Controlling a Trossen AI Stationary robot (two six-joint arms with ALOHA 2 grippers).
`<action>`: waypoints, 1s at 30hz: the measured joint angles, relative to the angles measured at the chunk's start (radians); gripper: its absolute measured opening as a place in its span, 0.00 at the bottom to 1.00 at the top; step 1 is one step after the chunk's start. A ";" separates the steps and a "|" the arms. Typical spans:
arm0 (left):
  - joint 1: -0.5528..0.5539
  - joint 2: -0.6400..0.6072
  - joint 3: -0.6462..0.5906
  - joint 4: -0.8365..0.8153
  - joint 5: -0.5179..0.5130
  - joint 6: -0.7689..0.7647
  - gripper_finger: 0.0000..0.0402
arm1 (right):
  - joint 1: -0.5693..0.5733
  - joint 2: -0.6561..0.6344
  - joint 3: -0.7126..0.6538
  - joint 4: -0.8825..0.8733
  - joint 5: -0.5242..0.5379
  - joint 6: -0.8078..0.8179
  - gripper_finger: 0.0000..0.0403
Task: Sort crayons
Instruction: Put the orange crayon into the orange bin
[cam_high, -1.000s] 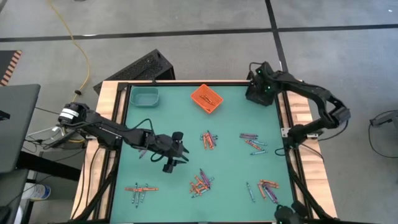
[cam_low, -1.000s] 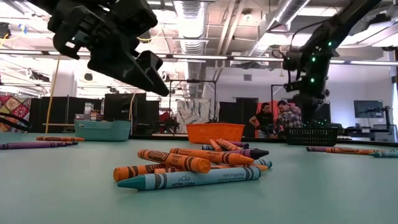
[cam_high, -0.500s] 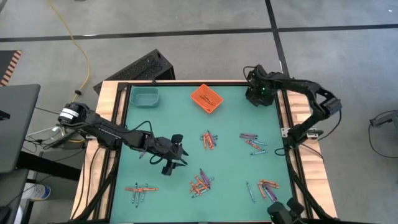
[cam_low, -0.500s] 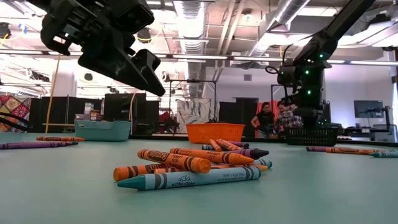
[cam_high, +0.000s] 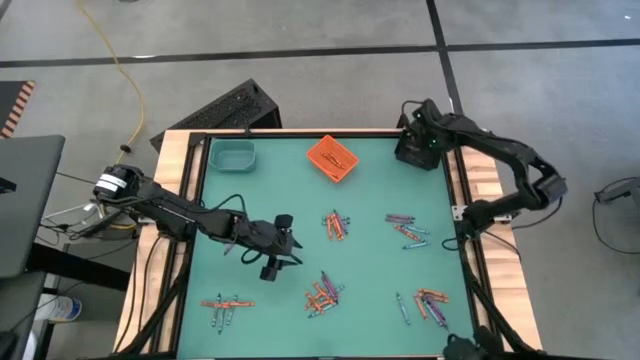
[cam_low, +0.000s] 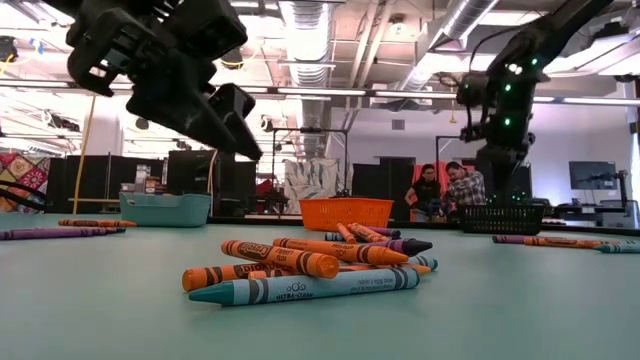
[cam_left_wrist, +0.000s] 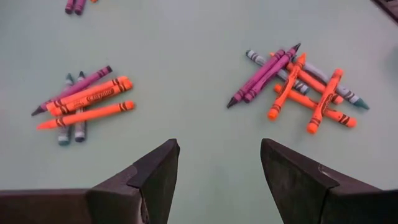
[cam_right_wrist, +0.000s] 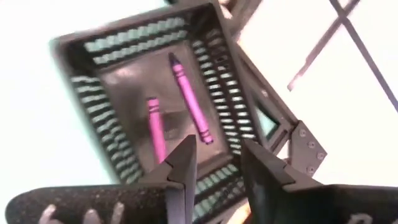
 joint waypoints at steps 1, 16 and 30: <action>0.000 0.000 0.000 -0.017 0.000 -0.008 0.54 | 0.011 -0.018 0.000 -0.013 -0.020 0.000 0.29; 0.054 -0.210 0.000 -0.576 -0.291 -0.199 0.54 | 0.320 -0.155 0.000 -0.129 -0.134 0.131 0.29; 0.263 -0.279 0.000 -0.884 -0.170 -0.074 0.54 | 0.534 -0.152 0.000 -0.050 -0.134 0.183 0.29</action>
